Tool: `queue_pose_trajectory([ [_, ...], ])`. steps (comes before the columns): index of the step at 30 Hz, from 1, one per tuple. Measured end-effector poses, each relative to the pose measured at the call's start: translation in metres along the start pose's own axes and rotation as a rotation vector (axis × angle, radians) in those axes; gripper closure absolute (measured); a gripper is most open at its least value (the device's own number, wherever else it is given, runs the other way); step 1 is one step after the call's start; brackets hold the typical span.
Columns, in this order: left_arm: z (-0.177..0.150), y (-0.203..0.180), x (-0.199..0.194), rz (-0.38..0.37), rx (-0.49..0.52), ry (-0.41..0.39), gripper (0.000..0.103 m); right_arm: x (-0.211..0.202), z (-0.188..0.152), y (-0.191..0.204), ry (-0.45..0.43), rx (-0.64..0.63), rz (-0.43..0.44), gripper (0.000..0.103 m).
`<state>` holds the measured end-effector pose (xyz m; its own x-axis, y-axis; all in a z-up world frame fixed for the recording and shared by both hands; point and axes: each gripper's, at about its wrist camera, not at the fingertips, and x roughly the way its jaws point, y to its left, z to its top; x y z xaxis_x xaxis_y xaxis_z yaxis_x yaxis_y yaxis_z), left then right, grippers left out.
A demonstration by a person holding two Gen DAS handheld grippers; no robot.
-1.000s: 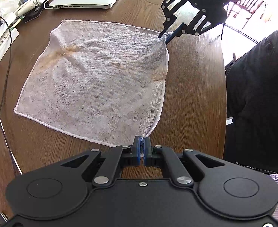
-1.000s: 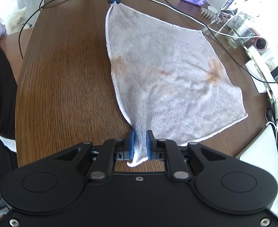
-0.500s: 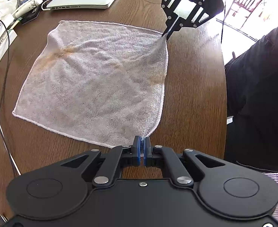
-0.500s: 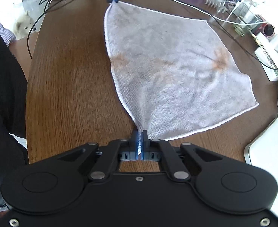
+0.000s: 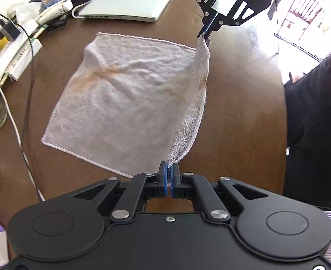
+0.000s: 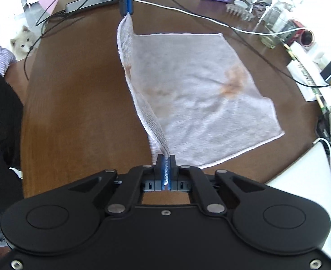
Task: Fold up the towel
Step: 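Lift the towel half and fold it over onto the other half with both grippers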
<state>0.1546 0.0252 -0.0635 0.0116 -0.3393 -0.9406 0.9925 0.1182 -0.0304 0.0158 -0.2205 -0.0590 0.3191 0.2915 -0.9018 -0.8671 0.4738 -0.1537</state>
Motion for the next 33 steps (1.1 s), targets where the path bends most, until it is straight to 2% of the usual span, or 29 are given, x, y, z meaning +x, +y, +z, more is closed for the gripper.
queue_pose_trajectory([
  [7,0.011,0.031,0.004,0.024,-0.023,0.002,0.1,0.004,0.007,-0.037,0.0,0.009,-0.035,0.101],
  [18,0.03,0.088,0.012,0.05,-0.038,0.011,0.1,0.024,0.022,-0.101,0.003,0.0,-0.044,0.101],
  [28,0.047,0.136,0.024,0.058,-0.001,0.039,0.1,0.044,0.036,-0.155,0.002,-0.029,-0.026,0.101],
  [33,0.052,0.156,0.029,0.058,-0.001,0.039,0.1,0.058,0.037,-0.165,0.015,-0.06,-0.002,0.101],
])
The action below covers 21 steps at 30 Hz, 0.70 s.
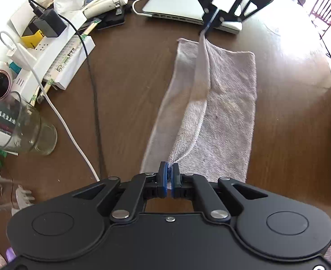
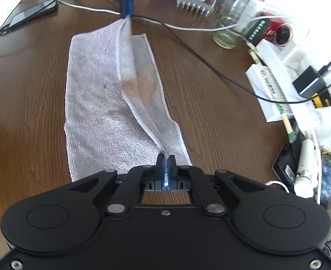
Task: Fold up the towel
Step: 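Lift the towel half and fold it over onto the other half with both grippers, then release the folded towel and reposition both grippers at its long edge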
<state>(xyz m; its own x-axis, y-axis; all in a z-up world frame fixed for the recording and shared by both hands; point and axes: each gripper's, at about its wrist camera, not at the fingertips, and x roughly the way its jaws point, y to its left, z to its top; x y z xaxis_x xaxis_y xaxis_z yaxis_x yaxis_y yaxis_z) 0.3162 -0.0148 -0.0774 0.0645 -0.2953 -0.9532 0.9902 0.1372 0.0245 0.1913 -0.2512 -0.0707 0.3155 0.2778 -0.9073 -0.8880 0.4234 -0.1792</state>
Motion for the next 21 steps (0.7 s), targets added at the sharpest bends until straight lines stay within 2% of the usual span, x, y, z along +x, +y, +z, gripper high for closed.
queue_pose_trajectory([
  [4,-0.004,0.007,0.008,-0.007,-0.017,0.005,0.1,0.011,-0.005,-0.005,0.007,0.016,-0.008,0.1],
  [7,-0.009,0.009,0.016,0.029,-0.041,0.029,0.096,0.015,-0.008,-0.006,0.02,0.037,-0.044,0.096],
  [8,-0.012,0.008,0.018,0.044,-0.045,0.047,0.089,0.016,-0.009,-0.006,0.026,0.043,-0.06,0.088],
  [9,-0.014,0.008,0.019,0.06,-0.047,0.049,0.075,0.016,-0.01,-0.006,0.031,0.047,-0.079,0.077],
  [10,-0.017,0.008,0.017,0.071,-0.052,0.046,0.067,0.016,-0.011,-0.007,0.032,0.051,-0.095,0.071],
  [11,-0.019,0.007,0.016,0.083,-0.055,0.04,0.046,0.016,-0.012,-0.007,0.029,0.056,-0.109,0.064],
  [12,-0.02,0.004,0.013,0.094,-0.051,0.031,0.029,0.016,-0.013,-0.008,0.025,0.063,-0.118,0.062],
  [21,-0.028,-0.038,-0.022,0.141,-0.039,-0.011,0.026,-0.006,-0.011,-0.004,-0.004,0.097,-0.137,0.06],
])
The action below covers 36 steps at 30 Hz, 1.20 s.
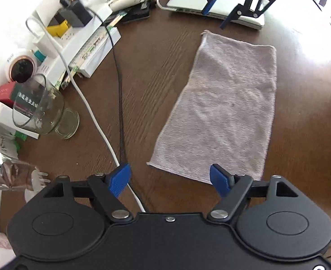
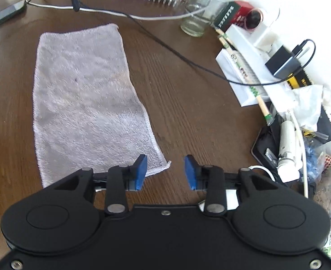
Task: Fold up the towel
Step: 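Release the folded towel and reposition both grippers at its long edge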
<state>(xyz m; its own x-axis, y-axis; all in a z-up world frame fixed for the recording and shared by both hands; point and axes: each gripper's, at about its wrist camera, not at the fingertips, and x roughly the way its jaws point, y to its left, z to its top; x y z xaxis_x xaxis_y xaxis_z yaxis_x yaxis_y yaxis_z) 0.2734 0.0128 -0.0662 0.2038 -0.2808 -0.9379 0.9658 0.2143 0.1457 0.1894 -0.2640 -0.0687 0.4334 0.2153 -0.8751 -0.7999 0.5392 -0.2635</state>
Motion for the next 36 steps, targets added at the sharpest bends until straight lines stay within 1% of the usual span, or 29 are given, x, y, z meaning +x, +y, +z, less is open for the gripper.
queue_pose_trajectory([
  [1,0.0,-0.006,-0.002,0.0,0.003,-0.002,0.026,-0.006,0.001,0.003,-0.006,0.002,0.005,0.058],
  [2,0.0,-0.012,-0.001,-0.002,0.009,-0.004,0.026,-0.013,0.001,0.008,-0.014,0.0,0.012,0.045],
  [3,0.0,-0.029,-0.003,-0.006,0.026,-0.006,0.026,-0.02,0.002,0.016,-0.022,-0.006,0.021,0.033],
  [4,-0.002,-0.041,-0.005,-0.009,0.041,-0.005,0.026,-0.026,0.002,0.022,-0.03,-0.014,0.026,0.03],
  [5,-0.003,-0.054,-0.006,-0.01,0.058,-0.003,0.026,-0.03,0.001,0.031,-0.038,-0.036,0.029,0.029],
  [9,-0.009,-0.097,-0.005,-0.008,0.12,-0.003,0.026,-0.045,-0.006,0.077,-0.037,-0.137,0.046,0.028],
  [12,-0.013,-0.126,-0.012,0.005,0.167,-0.02,0.026,-0.056,-0.011,0.107,-0.036,-0.175,0.068,0.027],
  [14,-0.017,-0.138,-0.012,0.021,0.196,-0.026,0.026,-0.062,-0.015,0.125,-0.037,-0.199,0.074,0.027],
  [18,-0.025,-0.153,-0.007,0.066,0.239,-0.014,0.026,-0.067,-0.025,0.153,-0.025,-0.253,0.07,0.027],
  [20,-0.028,-0.157,-0.002,0.088,0.264,-0.007,0.026,-0.066,-0.029,0.159,-0.015,-0.262,0.061,0.027],
  [24,-0.027,-0.149,0.01,0.11,0.279,0.003,0.026,-0.059,-0.031,0.16,0.009,-0.283,0.044,0.029],
  [25,-0.024,-0.147,0.012,0.111,0.283,0.007,0.026,-0.056,-0.031,0.159,0.016,-0.289,0.041,0.031],
  [26,-0.021,-0.144,0.013,0.107,0.286,0.011,0.026,-0.053,-0.03,0.157,0.024,-0.294,0.04,0.035],
  [28,-0.02,-0.139,0.016,0.106,0.296,0.011,0.026,-0.047,-0.028,0.151,0.04,-0.299,0.041,0.036],
  [30,-0.019,-0.136,0.019,0.109,0.308,0.011,0.026,-0.042,-0.025,0.149,0.046,-0.323,0.038,0.041],
  [34,-0.021,-0.128,0.028,0.096,0.322,0.025,0.027,-0.026,-0.018,0.142,0.061,-0.356,0.043,0.043],
  [36,-0.022,-0.124,0.032,0.084,0.323,0.035,0.029,-0.022,-0.015,0.14,0.062,-0.354,0.05,0.045],
])
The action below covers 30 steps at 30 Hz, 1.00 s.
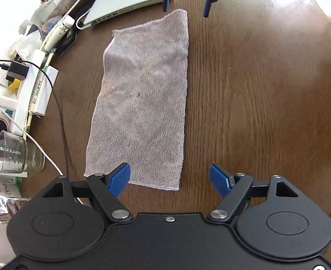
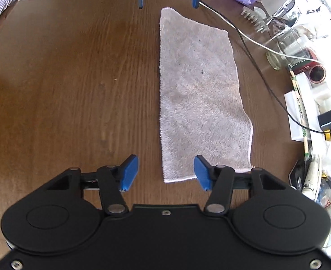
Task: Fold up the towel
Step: 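Release the folded towel and reposition both grippers at its long edge, then grasp the folded towel's long edge with both grippers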
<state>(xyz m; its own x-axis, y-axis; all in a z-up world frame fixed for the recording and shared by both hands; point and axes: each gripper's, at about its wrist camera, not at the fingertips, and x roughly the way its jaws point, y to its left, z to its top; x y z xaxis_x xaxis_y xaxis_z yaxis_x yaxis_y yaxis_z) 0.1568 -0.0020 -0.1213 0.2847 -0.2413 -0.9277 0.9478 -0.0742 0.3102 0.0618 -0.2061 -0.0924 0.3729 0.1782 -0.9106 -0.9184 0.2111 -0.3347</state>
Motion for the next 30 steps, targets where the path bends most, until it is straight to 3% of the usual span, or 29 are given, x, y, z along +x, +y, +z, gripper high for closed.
queue_pose_trajectory([
  [9,-0.004,0.019,0.014,-0.077,-0.024,0.003,0.053,0.016,0.003,-0.015,-0.001,0.0,0.033,0.045],
  [16,-0.005,0.029,0.018,-0.106,-0.04,-0.013,0.063,0.015,0.001,-0.021,0.003,0.005,0.068,0.051],
  [20,-0.005,0.034,0.018,-0.147,-0.052,-0.01,0.072,0.015,0.002,-0.024,0.012,0.02,0.124,0.066],
  [23,-0.003,0.038,0.02,-0.172,-0.057,0.0,0.076,0.017,0.002,-0.029,0.019,0.047,0.157,0.072],
  [26,-0.001,0.04,0.021,-0.196,-0.058,0.009,0.088,0.018,0.001,-0.035,0.019,0.09,0.195,0.077],
  [28,-0.002,0.038,0.02,-0.208,-0.059,0.011,0.094,0.018,0.0,-0.035,0.013,0.099,0.217,0.086],
  [29,-0.001,0.038,0.02,-0.215,-0.06,0.011,0.096,0.018,-0.001,-0.035,0.01,0.098,0.225,0.097],
  [30,-0.002,0.038,0.02,-0.218,-0.064,0.012,0.098,0.019,-0.001,-0.034,0.009,0.099,0.225,0.101],
])
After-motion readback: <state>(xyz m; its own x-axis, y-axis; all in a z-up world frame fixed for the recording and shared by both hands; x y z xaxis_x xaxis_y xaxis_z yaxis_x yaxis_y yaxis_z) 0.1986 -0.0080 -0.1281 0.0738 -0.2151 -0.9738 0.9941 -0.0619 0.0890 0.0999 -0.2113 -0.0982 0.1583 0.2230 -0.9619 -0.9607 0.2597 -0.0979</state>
